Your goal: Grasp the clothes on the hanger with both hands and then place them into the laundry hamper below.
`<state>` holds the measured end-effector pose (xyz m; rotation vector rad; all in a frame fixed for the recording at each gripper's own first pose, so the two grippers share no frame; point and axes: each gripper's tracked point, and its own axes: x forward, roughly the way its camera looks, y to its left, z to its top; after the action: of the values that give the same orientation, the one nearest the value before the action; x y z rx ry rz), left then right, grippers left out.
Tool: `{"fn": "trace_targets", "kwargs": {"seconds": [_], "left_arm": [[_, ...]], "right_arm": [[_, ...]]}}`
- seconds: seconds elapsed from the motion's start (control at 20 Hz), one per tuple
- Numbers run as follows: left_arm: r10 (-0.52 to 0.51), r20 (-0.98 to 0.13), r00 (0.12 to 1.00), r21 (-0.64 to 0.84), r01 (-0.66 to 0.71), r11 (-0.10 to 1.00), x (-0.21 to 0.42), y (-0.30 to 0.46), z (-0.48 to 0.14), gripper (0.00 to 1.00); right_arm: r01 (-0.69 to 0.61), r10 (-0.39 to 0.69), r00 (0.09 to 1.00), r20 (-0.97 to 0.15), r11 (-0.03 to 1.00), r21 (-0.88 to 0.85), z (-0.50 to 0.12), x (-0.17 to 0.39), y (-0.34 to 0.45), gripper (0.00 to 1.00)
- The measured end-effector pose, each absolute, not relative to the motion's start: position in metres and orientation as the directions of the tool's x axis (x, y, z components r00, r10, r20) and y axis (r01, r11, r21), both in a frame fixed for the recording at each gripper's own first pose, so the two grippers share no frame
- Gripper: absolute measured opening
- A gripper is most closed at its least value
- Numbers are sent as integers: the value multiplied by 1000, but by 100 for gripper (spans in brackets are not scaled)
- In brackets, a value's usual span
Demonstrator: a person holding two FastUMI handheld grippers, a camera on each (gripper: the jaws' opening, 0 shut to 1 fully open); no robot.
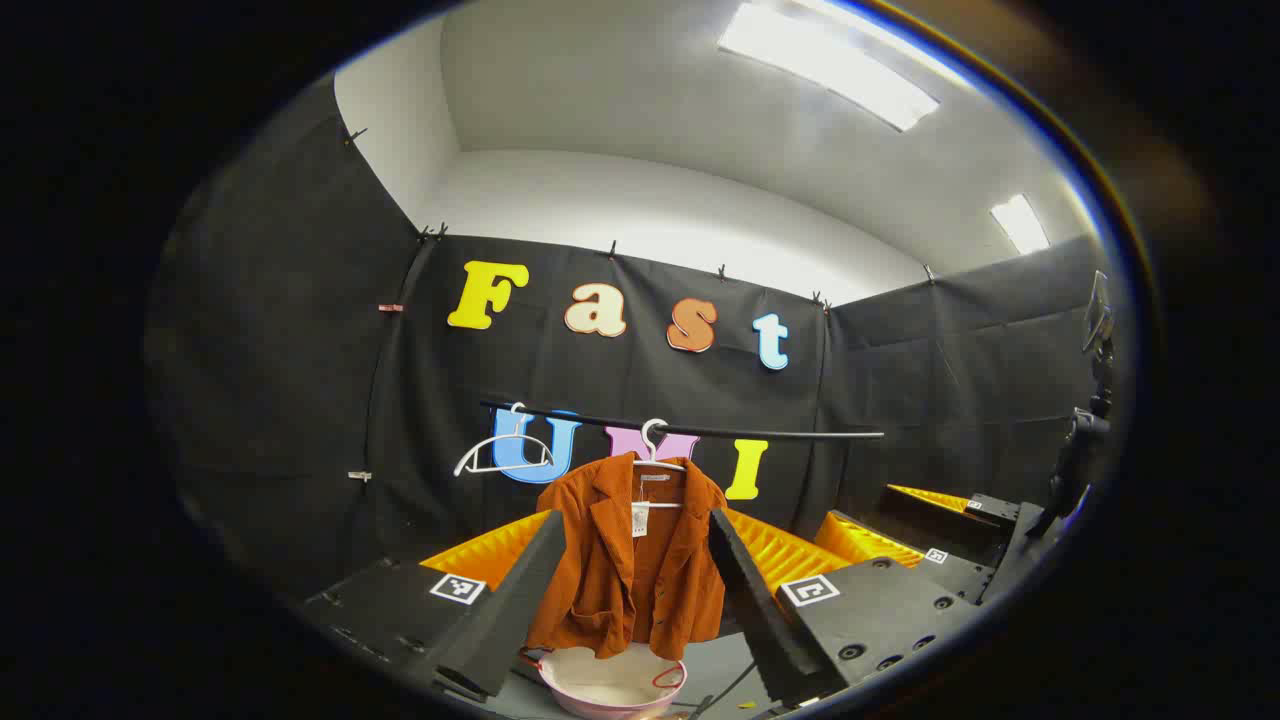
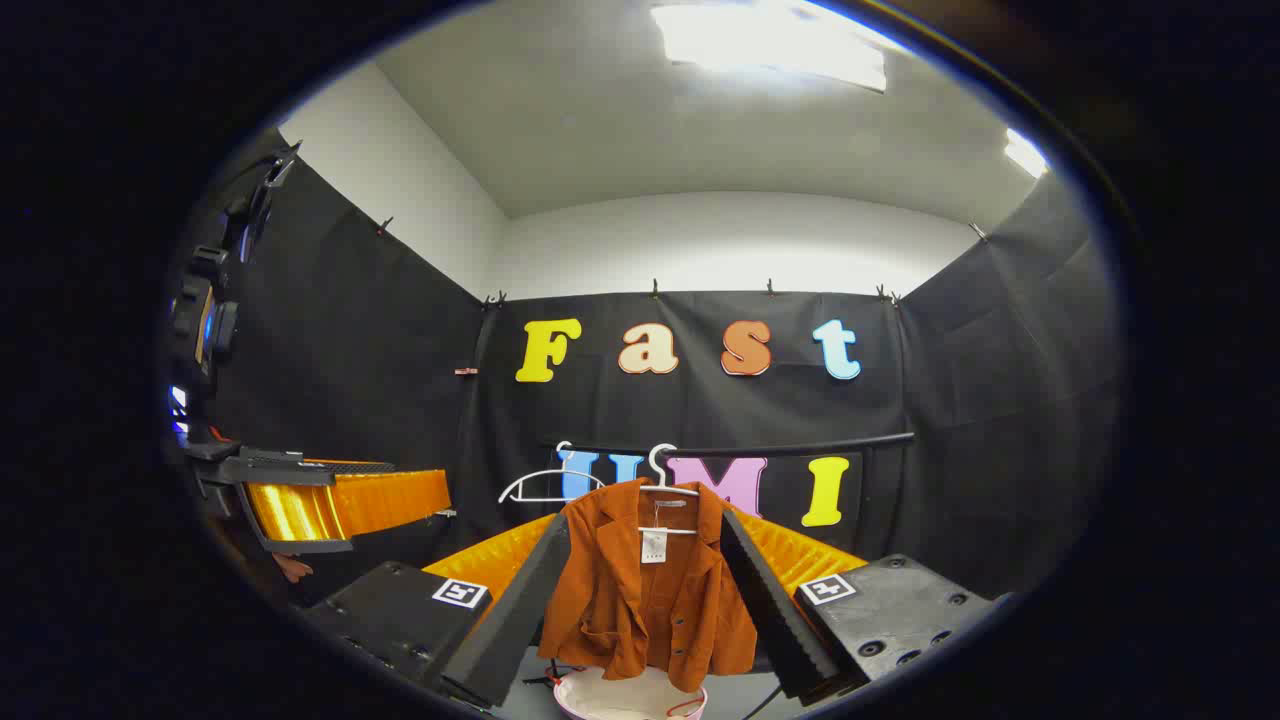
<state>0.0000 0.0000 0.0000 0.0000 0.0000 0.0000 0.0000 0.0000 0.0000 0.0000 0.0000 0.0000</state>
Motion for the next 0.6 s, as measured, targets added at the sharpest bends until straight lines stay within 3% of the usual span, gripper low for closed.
{"fn": "trace_targets", "kwargs": {"seconds": [0.15, 0.6], "left_arm": [[-9, 6, 1000, 10, 8, 1000, -2, -2, 4, 95], [-28, -11, 1000, -1, 28, 1000, 1, -6, -3, 95]], "right_arm": [[-7, 7, 1000, 8, 1000, 0, 2, -2, 2, 97], [10, -10, 1000, -2, 1000, 10, -3, -3, -5, 96]]}}
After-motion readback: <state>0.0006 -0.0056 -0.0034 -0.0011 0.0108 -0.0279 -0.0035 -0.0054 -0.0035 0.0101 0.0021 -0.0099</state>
